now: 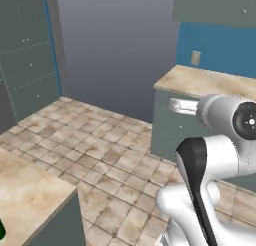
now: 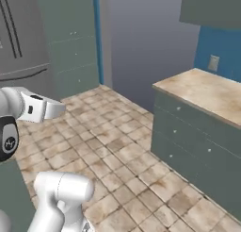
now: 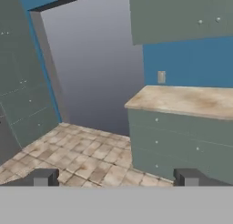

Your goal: Open the cabinet directly in front. Then move the beer and the cup to the dining counter with the candle on it.

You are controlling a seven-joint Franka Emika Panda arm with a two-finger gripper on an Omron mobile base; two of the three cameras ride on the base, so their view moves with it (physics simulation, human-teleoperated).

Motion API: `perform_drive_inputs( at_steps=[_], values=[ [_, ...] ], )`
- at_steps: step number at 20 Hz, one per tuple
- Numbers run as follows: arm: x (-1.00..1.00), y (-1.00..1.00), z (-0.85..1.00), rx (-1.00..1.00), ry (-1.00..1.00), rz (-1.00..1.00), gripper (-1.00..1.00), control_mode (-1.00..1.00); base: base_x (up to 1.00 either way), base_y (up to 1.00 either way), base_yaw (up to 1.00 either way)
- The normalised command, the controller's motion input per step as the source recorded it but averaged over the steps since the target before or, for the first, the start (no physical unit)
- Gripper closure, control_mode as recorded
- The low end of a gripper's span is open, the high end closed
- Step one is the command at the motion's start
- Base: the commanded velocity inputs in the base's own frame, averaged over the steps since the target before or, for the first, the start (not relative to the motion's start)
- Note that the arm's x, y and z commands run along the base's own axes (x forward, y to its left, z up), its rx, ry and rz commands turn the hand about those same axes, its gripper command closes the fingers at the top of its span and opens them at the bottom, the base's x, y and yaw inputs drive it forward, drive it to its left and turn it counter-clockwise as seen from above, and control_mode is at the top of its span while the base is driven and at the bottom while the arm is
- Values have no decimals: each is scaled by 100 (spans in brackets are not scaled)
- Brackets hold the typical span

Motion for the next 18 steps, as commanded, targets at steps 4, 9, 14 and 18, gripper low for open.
perform_drive_inputs(
  at_steps=[4, 9, 14, 18],
  values=[
    [0, 0, 0, 0, 0, 0, -100, 100, -22, -58, -78],
    [0, 0, 0, 0, 0, 0, -100, 100, -11, -73, -68],
    [0, 0, 0, 0, 0, 0, -100, 100, -8, -79, -57],
    [0, 0, 0, 0, 0, 0, -100, 100, 1, -64, -42]
  ],
)
